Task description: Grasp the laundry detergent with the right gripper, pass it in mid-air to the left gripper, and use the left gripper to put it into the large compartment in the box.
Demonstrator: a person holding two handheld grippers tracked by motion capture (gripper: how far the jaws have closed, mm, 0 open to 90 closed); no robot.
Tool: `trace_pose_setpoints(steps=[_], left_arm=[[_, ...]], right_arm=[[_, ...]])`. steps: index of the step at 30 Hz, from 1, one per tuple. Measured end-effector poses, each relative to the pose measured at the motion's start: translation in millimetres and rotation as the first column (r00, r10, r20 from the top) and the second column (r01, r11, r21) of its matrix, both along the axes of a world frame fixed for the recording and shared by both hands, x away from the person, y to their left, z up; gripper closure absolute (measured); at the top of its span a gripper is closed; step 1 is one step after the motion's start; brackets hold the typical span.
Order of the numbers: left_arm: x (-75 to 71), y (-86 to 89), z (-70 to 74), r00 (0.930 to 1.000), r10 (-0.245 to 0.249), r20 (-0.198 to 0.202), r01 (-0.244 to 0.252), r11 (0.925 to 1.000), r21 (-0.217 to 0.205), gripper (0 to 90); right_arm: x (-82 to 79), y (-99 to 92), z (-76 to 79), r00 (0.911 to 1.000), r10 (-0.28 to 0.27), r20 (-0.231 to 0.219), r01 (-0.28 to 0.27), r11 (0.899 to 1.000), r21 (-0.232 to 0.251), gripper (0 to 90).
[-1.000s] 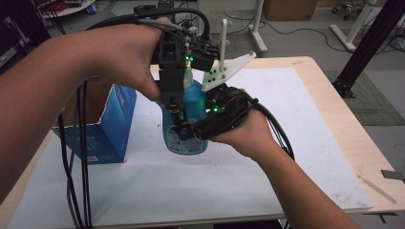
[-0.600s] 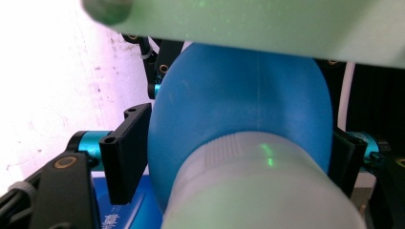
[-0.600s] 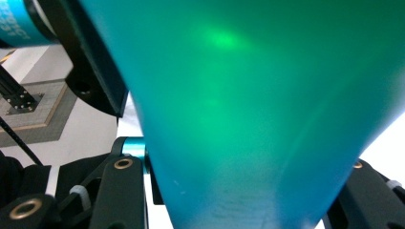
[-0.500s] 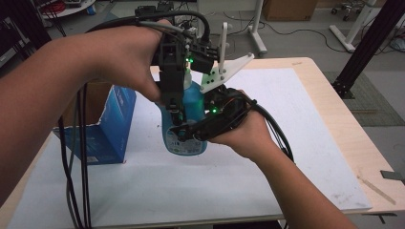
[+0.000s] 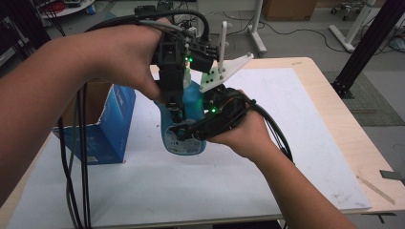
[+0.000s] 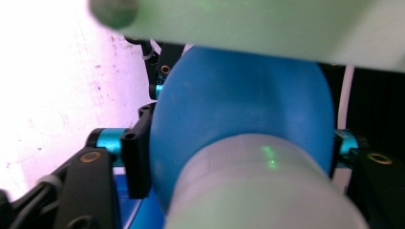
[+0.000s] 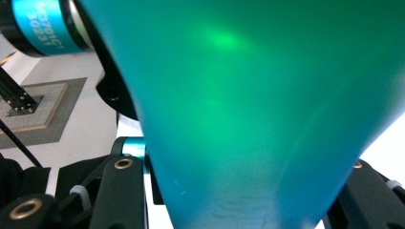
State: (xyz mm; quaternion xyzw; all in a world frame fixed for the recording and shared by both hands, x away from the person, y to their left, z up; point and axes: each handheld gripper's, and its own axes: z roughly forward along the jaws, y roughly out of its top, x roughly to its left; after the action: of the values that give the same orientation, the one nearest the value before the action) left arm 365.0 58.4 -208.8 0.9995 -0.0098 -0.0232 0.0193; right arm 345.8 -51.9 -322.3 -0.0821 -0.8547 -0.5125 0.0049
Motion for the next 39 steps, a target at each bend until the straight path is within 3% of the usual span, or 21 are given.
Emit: trace_pose_setpoints(steps=[10,18,24,29,39], left_arm=[[-0.7,0.8,-0.4,1.0000,-0.002,-0.003,0.002,0.9999,0.017,38.3],[-1.9,0.9,2.2,1.0000,0.003,-0.003,-0.003,1.0000,0.006,38.5],[-3.0,2.7,4.0,0.9999,0.009,-0.005,-0.009,1.0000,0.002,38.5],[-1.2,6.4,5.2,0.9998,0.020,-0.001,-0.020,0.9997,0.014,38.5],[-0.2,20.9,16.3,0.9979,0.065,0.006,-0.065,0.9978,0.013,38.4]], right_arm=[[0.4,1.8,-1.2,0.9999,0.011,-0.006,-0.011,1.000,0.006,47.2],[-0.2,0.6,0.2,0.9997,0.021,-0.014,-0.021,1.000,0.019,45.6],[-1.0,-5.8,2.0,0.9996,-0.007,-0.026,0.008,0.999,0.050,29.2],[-4.2,-14.2,6.3,0.9993,-0.034,0.012,0.034,0.999,0.041,13.1],[-4.5,-30.7,17.7,0.9977,-0.046,0.049,0.045,0.999,0.024,8.9]])
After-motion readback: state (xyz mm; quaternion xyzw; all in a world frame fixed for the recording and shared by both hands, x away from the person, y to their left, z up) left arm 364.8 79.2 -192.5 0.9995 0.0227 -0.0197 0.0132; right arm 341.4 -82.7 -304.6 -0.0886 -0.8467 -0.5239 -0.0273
